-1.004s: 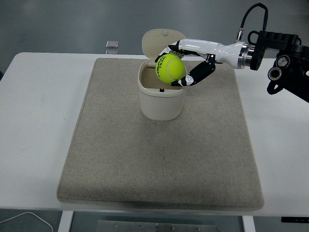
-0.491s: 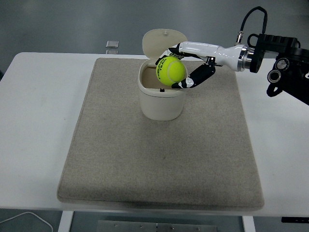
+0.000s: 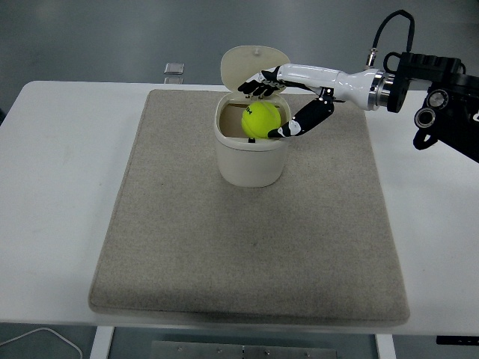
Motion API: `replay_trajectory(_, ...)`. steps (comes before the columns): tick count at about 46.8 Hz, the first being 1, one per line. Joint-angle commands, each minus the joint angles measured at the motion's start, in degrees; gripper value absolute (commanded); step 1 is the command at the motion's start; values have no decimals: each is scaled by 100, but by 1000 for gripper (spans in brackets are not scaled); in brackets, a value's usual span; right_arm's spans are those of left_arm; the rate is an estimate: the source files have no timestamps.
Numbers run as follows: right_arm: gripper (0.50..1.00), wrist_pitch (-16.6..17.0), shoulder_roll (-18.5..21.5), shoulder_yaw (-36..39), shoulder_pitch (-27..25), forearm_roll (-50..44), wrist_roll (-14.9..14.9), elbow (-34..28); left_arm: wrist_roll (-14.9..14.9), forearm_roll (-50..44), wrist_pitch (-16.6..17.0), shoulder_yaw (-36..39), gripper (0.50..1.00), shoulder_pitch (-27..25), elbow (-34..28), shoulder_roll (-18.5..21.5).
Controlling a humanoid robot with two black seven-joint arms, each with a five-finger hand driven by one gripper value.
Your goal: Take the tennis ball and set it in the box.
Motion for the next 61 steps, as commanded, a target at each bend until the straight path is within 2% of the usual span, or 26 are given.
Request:
replay_trajectory(1, 897, 9, -4, 0, -17, 5, 0, 0, 0, 4, 3, 0, 992, 0, 0, 0)
replay_trajectory(9, 897, 201, -13, 9, 9, 206, 0, 26, 0, 5, 3, 0, 990, 0, 0, 0)
replay_trajectory(13, 897, 658, -83, 18, 35, 584, -26, 26, 0, 5, 3, 0, 992, 0, 0, 0)
replay_trajectory(16, 897, 948, -136, 36, 44, 944, -184, 26, 0, -4, 3, 0, 992, 0, 0, 0)
replay_trajectory(22, 897, 1300, -337, 9, 53, 1603, -649, 26, 0, 5, 3, 0, 992, 0, 0, 0)
replay_trajectory(28, 895, 1669, -531, 9, 9, 2140, -878, 17, 0, -4, 3, 0, 992, 0, 0, 0)
replay_trajectory(32, 895, 1740, -707, 9, -26, 2438, -896, 9, 0, 4, 3, 0, 992, 0, 0, 0)
replay_trajectory(41, 895, 1679, -988, 18, -333, 3413, -905, -9, 0, -4, 2, 0, 992, 0, 0, 0)
replay_trajectory(51, 895, 1661, -1041, 18, -483, 4741, -975, -123, 0, 5, -6, 0, 990, 0, 0, 0)
replay_trajectory(61, 895, 1670, -1041, 36, -492, 4918, -984, -149, 0, 4, 3, 0, 992, 0, 0, 0)
